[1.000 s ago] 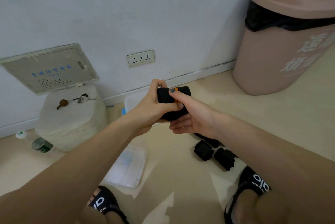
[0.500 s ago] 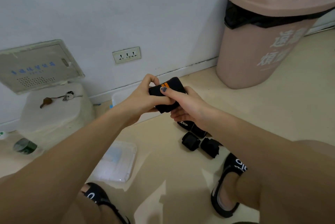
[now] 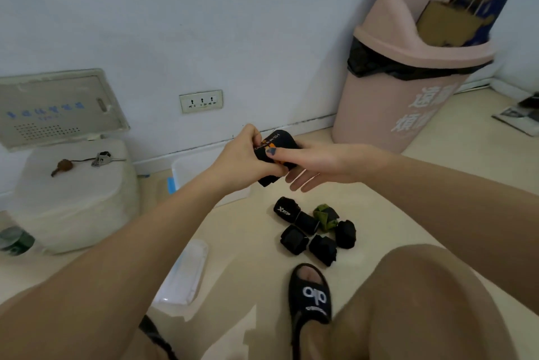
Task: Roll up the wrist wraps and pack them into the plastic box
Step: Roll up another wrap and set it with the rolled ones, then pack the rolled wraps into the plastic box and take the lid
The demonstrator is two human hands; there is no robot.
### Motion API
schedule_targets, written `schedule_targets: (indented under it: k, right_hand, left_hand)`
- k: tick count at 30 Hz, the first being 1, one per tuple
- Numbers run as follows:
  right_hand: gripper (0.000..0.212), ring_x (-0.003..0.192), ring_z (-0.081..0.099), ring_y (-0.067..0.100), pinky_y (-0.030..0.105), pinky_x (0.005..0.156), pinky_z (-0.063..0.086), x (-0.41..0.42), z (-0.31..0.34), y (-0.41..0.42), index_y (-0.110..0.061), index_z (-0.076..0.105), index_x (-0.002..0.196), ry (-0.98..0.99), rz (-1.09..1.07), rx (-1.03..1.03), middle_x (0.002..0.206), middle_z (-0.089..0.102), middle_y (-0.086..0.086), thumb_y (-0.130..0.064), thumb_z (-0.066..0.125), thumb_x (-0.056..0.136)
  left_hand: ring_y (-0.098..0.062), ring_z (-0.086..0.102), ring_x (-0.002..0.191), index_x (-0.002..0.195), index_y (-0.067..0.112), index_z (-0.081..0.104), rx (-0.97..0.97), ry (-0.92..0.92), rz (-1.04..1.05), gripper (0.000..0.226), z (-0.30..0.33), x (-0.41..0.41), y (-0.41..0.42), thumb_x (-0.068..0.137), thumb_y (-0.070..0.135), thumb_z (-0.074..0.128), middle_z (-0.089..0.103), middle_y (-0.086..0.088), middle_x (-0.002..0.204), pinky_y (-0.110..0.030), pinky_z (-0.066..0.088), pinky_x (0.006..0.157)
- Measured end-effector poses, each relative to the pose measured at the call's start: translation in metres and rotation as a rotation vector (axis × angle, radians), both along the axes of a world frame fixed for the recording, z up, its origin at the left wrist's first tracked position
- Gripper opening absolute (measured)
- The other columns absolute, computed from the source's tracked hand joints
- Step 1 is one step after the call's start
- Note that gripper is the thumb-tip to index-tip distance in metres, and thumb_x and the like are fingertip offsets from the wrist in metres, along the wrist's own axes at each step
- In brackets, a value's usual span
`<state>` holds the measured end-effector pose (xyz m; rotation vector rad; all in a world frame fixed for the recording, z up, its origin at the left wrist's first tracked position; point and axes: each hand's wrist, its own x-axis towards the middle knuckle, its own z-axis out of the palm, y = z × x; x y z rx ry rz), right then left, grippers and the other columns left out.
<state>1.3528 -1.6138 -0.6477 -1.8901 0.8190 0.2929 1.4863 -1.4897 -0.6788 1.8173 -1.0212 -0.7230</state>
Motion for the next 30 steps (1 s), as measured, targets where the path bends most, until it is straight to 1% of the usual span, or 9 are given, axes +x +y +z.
schedule_targets:
  k: [5, 8, 11, 14, 18, 20, 22, 26, 30]
  right_hand:
    - [0.087, 0.113, 0.067, 0.025, 0.041, 0.102, 0.055, 0.035, -0.053, -0.039, -0.022, 0.031, 0.154, 0.09, 0.058, 0.016, 0.129, 0.061, 0.013, -0.06, 0.071, 0.087]
    - [0.097, 0.119, 0.062, 0.028, 0.042, 0.104, 0.054, 0.062, -0.104, -0.07, -0.021, 0.02, 0.161, 0.265, 0.133, -0.044, 0.137, 0.057, 0.012, -0.042, 0.08, 0.087]
    - [0.09, 0.129, 0.054, 0.031, 0.044, 0.107, 0.05, 0.091, -0.15, -0.1, -0.012, 0.028, 0.158, 0.432, 0.228, -0.285, 0.145, 0.05, 0.012, -0.037, 0.078, 0.087]
    - [0.073, 0.121, 0.057, 0.03, 0.041, 0.099, 0.053, 0.115, -0.203, -0.123, -0.007, 0.04, 0.145, 0.495, 0.279, -0.375, 0.139, 0.054, 0.013, -0.033, 0.076, 0.088]
    - [0.045, 0.093, 0.056, 0.023, 0.029, 0.066, 0.045, 0.129, -0.284, -0.139, -0.009, 0.044, 0.119, 0.564, 0.29, -0.405, 0.102, 0.052, 0.004, -0.026, 0.07, 0.087]
    - [0.051, 0.094, 0.055, 0.023, 0.03, 0.07, 0.046, 0.125, -0.323, -0.14, -0.011, 0.042, 0.122, 0.624, 0.242, -0.392, 0.097, 0.047, 0.001, -0.028, 0.072, 0.083]
    - [0.061, 0.102, 0.055, 0.025, 0.034, 0.082, 0.05, 0.12, -0.359, -0.14, -0.014, 0.039, 0.131, 0.659, 0.19, -0.434, 0.109, 0.047, 0.004, -0.034, 0.071, 0.083]
    - [0.053, 0.112, 0.054, 0.029, 0.037, 0.087, 0.05, 0.115, -0.396, -0.14, -0.015, 0.035, 0.134, 0.602, 0.07, -0.541, 0.12, 0.047, 0.008, -0.029, 0.063, 0.09]
    - [0.055, 0.086, 0.059, 0.028, 0.041, 0.073, 0.054, 0.128, -0.374, -0.149, -0.01, 0.043, 0.117, 0.365, -0.179, -0.433, 0.098, 0.058, 0.006, -0.03, 0.079, 0.081]
  left_hand:
    - [-0.021, 0.061, 0.071, 0.093, 0.022, 0.034, 0.146, -0.207, 0.014, 0.063, -0.03, 0.044, -0.012, 0.066, 0.025, 0.091, 0.063, -0.006, 0.094, -0.026, 0.041, 0.051]
    - [-0.022, 0.062, 0.085, 0.117, 0.021, 0.037, 0.257, -0.186, 0.07, 0.073, -0.063, 0.077, -0.013, 0.069, 0.026, 0.091, 0.06, -0.004, 0.103, -0.026, 0.044, 0.057]
    - [-0.018, 0.059, 0.099, 0.141, 0.021, 0.037, 0.344, -0.232, 0.058, 0.088, -0.097, 0.112, -0.023, 0.071, 0.033, 0.091, 0.057, -0.002, 0.118, -0.016, 0.039, 0.061]
    - [-0.007, 0.055, 0.096, 0.13, 0.024, 0.054, 0.385, -0.335, 0.079, 0.071, -0.131, 0.147, -0.04, 0.071, 0.038, 0.089, 0.056, 0.004, 0.117, -0.008, 0.036, 0.062]
    - [-0.007, 0.061, 0.089, 0.121, 0.027, 0.058, 0.36, -0.257, 0.148, 0.062, -0.183, 0.185, -0.06, 0.069, 0.033, 0.09, 0.057, 0.006, 0.114, -0.014, 0.041, 0.068]
    - [-0.015, 0.063, 0.096, 0.122, 0.027, 0.058, 0.346, -0.23, 0.14, 0.063, -0.205, 0.201, -0.067, 0.069, 0.031, 0.09, 0.057, 0.008, 0.114, -0.022, 0.047, 0.075]
    - [-0.013, 0.058, 0.102, 0.124, 0.027, 0.058, 0.347, -0.272, 0.117, 0.064, -0.225, 0.22, -0.072, 0.069, 0.031, 0.09, 0.056, 0.01, 0.113, -0.016, 0.044, 0.078]
    - [-0.01, 0.056, 0.1, 0.122, 0.032, 0.057, 0.376, -0.384, 0.115, 0.063, -0.249, 0.26, -0.081, 0.067, 0.038, 0.087, 0.057, 0.014, 0.11, -0.024, 0.044, 0.078]
    - [-0.017, 0.057, 0.098, 0.125, 0.026, 0.055, 0.481, -0.621, 0.03, 0.064, -0.272, 0.296, -0.088, 0.069, 0.039, 0.082, 0.056, 0.008, 0.108, -0.037, 0.05, 0.08]
